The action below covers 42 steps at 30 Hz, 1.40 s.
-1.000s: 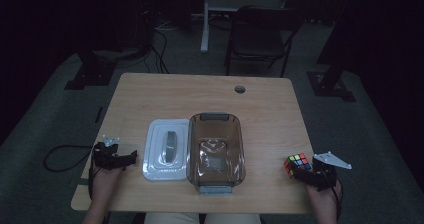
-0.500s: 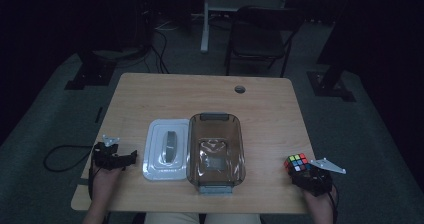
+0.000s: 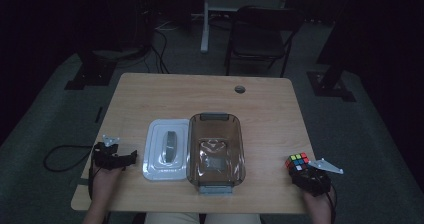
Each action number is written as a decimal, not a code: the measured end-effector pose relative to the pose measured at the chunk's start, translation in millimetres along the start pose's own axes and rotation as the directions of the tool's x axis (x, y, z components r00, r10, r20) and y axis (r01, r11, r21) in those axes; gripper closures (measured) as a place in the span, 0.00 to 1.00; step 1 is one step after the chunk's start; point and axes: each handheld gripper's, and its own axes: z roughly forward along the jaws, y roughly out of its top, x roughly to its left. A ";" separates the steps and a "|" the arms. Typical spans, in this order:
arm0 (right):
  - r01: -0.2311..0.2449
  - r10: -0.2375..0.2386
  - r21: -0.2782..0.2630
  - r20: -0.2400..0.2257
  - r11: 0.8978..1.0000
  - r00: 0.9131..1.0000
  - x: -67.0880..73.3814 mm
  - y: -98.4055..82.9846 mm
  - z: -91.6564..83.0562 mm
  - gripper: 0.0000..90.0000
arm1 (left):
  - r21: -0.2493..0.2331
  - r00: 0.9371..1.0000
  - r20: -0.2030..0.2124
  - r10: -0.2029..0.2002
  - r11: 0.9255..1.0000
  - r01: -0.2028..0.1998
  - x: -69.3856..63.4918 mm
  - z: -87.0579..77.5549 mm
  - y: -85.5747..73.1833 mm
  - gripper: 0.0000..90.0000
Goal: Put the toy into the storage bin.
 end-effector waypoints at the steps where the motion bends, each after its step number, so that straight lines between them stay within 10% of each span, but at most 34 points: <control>1: 0.003 -0.003 0.002 0.001 1.000 1.000 0.0 0.4 -0.1 0.37 | 0.000 1.000 0.000 0.000 1.000 0.000 0.0 0.0 0.0 0.03; 22: 0.090 -0.095 -0.079 -0.071 0.993 0.993 9.8 36.5 -21.0 0.38 | 0.000 1.000 0.000 0.000 1.000 0.000 0.0 0.0 0.0 0.03; 33: 0.146 -0.176 -0.164 -0.184 0.976 0.967 30.9 70.2 -40.5 0.38 | 0.000 1.000 0.000 0.000 1.000 0.000 0.0 0.0 0.0 0.03; 42: 0.198 -0.258 -0.227 -0.277 0.954 0.926 56.7 93.5 -56.0 0.38 | 0.000 1.000 0.000 0.000 1.000 0.000 0.1 0.0 0.0 0.03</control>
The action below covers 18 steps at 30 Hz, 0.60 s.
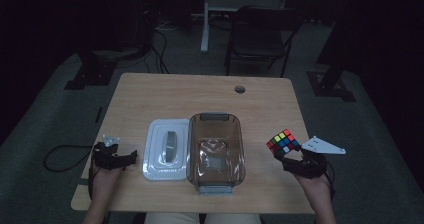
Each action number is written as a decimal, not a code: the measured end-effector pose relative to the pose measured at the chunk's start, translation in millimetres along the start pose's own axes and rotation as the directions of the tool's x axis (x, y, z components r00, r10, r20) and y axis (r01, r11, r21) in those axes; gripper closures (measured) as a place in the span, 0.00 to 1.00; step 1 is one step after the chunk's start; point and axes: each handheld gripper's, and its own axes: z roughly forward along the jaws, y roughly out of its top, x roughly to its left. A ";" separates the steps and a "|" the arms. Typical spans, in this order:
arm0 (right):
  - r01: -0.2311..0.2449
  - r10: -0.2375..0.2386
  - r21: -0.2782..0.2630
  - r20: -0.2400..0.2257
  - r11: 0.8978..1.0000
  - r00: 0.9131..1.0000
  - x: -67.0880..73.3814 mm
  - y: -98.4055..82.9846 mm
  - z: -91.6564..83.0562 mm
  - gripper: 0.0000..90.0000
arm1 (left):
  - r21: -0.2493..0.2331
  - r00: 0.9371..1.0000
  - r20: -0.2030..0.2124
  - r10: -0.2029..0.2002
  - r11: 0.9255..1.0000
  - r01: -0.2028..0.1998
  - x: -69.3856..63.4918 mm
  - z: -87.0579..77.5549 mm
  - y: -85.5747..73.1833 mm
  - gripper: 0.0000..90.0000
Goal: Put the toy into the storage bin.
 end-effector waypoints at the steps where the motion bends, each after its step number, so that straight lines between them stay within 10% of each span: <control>1: 0.014 -0.014 -0.003 -0.011 1.000 1.000 3.1 4.0 -0.1 0.38 | 0.000 1.000 0.000 0.000 1.000 0.000 0.0 0.0 0.0 0.03; 18: 0.192 -0.189 0.004 -0.172 0.981 0.967 41.8 51.9 15.4 0.37 | 0.001 1.000 0.000 0.000 1.000 0.000 0.0 -0.1 0.0 0.03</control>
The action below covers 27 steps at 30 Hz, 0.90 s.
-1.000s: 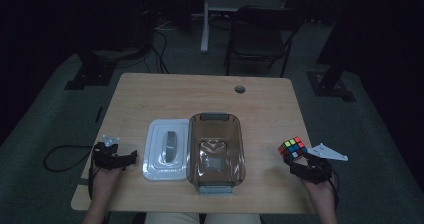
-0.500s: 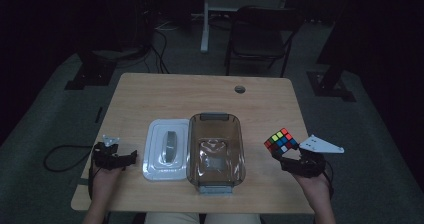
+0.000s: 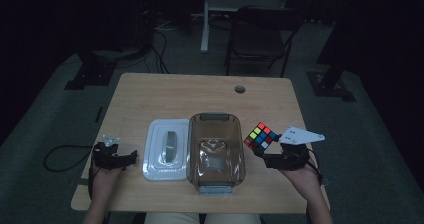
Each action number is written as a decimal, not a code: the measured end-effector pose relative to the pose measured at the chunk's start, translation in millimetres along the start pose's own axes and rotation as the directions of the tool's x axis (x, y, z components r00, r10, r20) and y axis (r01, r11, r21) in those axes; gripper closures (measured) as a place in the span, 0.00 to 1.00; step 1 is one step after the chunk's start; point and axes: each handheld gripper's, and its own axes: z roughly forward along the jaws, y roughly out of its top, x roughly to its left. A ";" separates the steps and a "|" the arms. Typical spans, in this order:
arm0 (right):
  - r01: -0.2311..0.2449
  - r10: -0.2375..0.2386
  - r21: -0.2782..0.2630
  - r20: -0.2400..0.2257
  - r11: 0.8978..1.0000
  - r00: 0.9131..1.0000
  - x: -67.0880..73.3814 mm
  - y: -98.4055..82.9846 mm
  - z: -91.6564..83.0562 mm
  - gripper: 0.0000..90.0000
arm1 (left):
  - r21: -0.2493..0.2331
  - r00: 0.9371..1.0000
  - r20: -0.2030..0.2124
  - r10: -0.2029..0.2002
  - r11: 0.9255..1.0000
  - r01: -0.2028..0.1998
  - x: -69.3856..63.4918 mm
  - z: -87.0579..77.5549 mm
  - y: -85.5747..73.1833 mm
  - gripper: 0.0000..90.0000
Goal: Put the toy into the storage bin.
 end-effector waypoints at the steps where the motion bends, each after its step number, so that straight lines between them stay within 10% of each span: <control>1: 0.011 -0.011 0.002 -0.011 1.000 1.000 1.3 2.1 2.1 0.38 | 0.000 1.000 0.000 0.000 1.000 0.000 0.0 0.0 0.0 0.03; 10: 0.093 -0.086 0.055 -0.107 0.994 0.990 10.6 16.0 22.7 0.38 | 0.000 1.000 0.000 0.000 1.000 0.000 0.0 0.0 0.0 0.03; 15: 0.164 -0.140 0.100 -0.212 0.981 0.967 20.3 24.7 40.2 0.37 | -0.001 1.000 0.000 0.001 1.000 -0.001 0.0 0.1 -0.1 0.03; 27: 0.320 -0.229 0.246 -0.336 0.915 0.914 44.2 24.8 80.8 0.37 | -0.001 1.000 0.000 0.000 1.000 0.000 0.0 0.1 -0.1 0.03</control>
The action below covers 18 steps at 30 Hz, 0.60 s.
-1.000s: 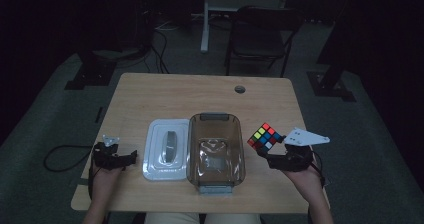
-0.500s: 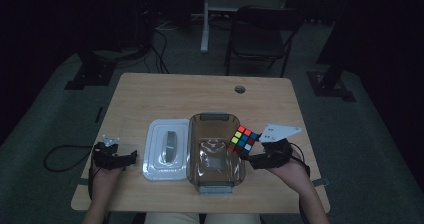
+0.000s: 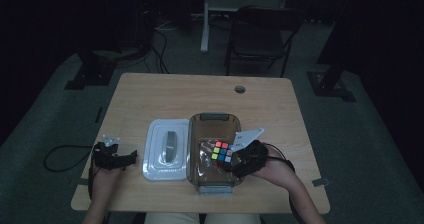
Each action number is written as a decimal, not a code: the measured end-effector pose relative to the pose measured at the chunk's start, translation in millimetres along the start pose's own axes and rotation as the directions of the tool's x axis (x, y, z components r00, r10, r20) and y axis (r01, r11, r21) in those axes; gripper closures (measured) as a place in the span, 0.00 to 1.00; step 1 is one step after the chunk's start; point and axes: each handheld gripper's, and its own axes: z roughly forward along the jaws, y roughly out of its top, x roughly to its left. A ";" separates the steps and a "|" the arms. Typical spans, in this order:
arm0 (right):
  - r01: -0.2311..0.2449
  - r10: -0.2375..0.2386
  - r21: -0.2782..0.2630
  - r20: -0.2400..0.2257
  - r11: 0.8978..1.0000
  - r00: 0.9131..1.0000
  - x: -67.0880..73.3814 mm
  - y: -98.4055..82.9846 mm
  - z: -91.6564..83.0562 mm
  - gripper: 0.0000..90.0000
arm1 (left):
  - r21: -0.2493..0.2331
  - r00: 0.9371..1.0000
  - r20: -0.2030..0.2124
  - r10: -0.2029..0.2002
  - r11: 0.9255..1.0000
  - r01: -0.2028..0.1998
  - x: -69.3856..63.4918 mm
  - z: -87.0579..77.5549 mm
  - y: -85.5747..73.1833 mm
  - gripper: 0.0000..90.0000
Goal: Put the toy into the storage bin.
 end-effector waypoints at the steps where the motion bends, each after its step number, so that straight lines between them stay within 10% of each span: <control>1: 0.006 -0.006 0.025 0.006 1.000 1.000 0.4 2.1 3.0 0.37 | 0.000 1.000 0.000 0.000 1.000 0.000 0.0 0.0 0.0 0.03; 9: 0.087 -0.082 0.162 -0.039 0.983 0.996 -3.9 21.1 23.8 0.37 | -0.001 1.000 0.000 -0.001 1.000 0.001 0.0 0.0 0.0 0.03; 18: 0.184 -0.165 0.375 -0.081 0.909 0.983 -2.4 41.1 52.9 0.37 | 0.001 1.000 0.000 0.001 1.000 -0.001 0.1 0.0 0.0 0.03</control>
